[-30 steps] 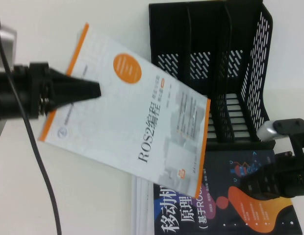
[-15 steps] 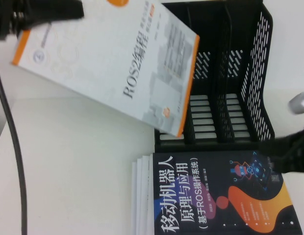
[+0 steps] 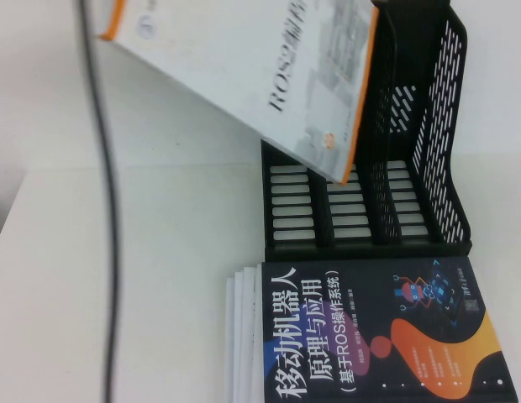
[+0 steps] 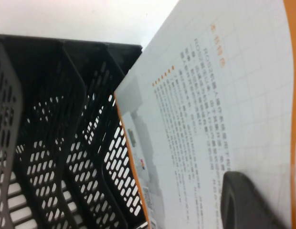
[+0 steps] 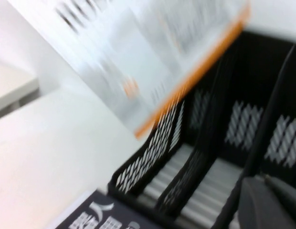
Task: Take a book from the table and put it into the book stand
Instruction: Place the book on the book shelf
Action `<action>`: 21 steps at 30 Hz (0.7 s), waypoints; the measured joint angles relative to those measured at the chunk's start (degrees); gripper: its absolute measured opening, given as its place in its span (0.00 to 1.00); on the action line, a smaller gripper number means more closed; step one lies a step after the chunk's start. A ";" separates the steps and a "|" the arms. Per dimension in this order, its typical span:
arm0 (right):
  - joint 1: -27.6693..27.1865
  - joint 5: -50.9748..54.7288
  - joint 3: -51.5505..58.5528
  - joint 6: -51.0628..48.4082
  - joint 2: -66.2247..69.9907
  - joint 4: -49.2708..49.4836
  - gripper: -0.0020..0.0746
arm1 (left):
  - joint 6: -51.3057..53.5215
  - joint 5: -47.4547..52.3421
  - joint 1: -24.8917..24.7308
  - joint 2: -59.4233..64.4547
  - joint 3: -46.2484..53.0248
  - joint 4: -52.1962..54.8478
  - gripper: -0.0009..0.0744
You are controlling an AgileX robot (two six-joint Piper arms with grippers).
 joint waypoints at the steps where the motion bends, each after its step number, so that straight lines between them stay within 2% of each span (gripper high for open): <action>1: 0.00 0.00 0.00 0.09 -1.50 -1.00 0.02 | -0.72 -0.70 -1.38 0.89 -0.60 1.32 0.15; 11: 0.00 -1.18 0.47 0.09 -13.06 -9.55 0.02 | -12.58 -7.65 -11.69 8.47 -4.96 19.03 0.15; 21: 0.00 -0.32 4.45 0.09 -14.14 -12.61 0.02 | -21.42 -11.61 -17.36 12.83 -7.08 33.25 0.15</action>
